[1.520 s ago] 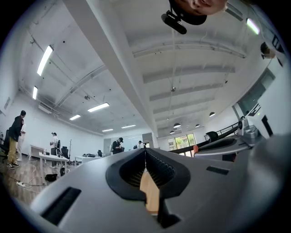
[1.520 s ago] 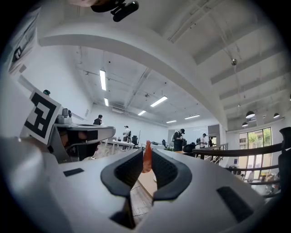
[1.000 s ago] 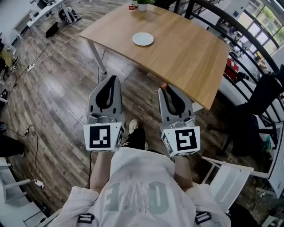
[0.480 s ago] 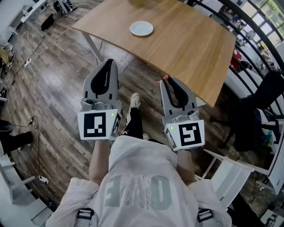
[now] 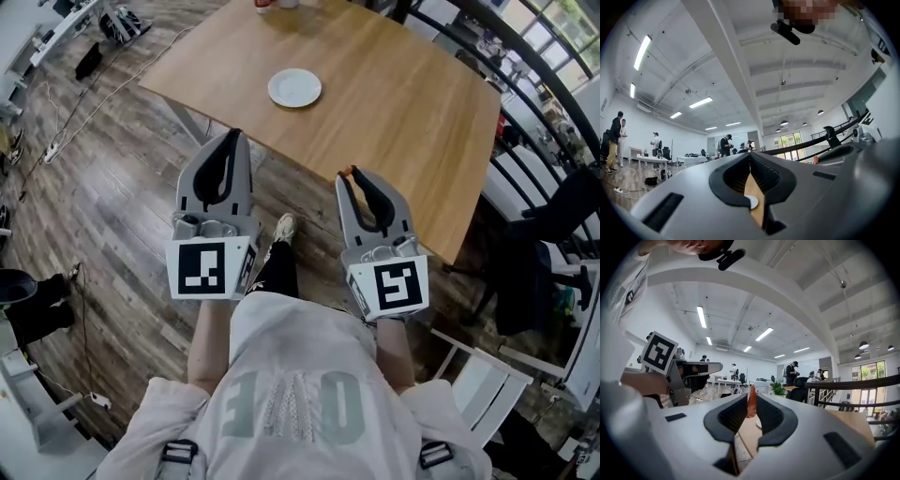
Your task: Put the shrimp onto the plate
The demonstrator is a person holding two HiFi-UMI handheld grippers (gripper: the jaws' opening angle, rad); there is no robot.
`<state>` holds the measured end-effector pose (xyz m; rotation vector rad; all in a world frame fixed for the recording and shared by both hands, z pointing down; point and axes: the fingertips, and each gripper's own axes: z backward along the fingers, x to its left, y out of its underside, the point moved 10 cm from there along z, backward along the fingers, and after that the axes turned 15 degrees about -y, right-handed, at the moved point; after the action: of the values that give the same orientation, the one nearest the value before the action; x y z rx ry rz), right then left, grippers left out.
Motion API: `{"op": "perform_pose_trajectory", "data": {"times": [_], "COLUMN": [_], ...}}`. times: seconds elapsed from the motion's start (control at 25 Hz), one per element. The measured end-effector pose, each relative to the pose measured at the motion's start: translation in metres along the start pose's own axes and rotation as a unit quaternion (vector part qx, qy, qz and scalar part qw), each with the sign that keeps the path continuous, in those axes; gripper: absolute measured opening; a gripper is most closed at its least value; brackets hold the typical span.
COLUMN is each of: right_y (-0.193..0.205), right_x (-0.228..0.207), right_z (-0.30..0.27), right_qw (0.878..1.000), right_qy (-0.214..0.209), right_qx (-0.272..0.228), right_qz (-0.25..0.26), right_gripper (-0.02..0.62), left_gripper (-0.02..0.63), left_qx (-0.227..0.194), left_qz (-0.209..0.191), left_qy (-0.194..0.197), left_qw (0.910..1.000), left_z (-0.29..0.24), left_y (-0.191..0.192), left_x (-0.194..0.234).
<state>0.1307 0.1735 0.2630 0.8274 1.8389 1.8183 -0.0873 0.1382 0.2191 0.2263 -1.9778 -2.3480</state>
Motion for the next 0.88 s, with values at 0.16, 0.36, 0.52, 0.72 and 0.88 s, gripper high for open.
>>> {"op": "perform_pose_trajectory", "data": {"times": [0.16,0.36,0.52,0.72,0.88], "right_y": [-0.012,-0.029,-0.039,-0.038,-0.031], "right_x": [-0.029,-0.067,-0.092,-0.116,-0.131], "right_z": [-0.037,-0.105,-0.151,-0.196,-0.219], "right_qw": [1.000,1.000,1.000,0.999,0.999], "right_qy": [0.005,0.009,0.011,0.024,0.027], "right_qx": [-0.004,-0.006,-0.008,-0.007,0.017], "right_qz": [0.012,0.017,0.025,0.019,0.020], "right_gripper": [0.066,0.066,0.066,0.066,0.066], "left_gripper": [0.011,0.011,0.011,0.011,0.011], "left_qx": [-0.010,-0.002,-0.001,-0.001,0.010], "left_qz": [0.001,0.008,0.017,0.022,0.036], "left_qy": [0.005,0.009,0.010,0.025,0.031], "left_qw": [0.9999,0.9999,0.9998,0.9994,0.9988], "left_z": [-0.046,-0.111,-0.159,-0.206,-0.236], "left_y": [-0.002,0.001,0.009,0.026,0.038], "left_x": [0.015,0.045,0.067,0.088,0.092]}}
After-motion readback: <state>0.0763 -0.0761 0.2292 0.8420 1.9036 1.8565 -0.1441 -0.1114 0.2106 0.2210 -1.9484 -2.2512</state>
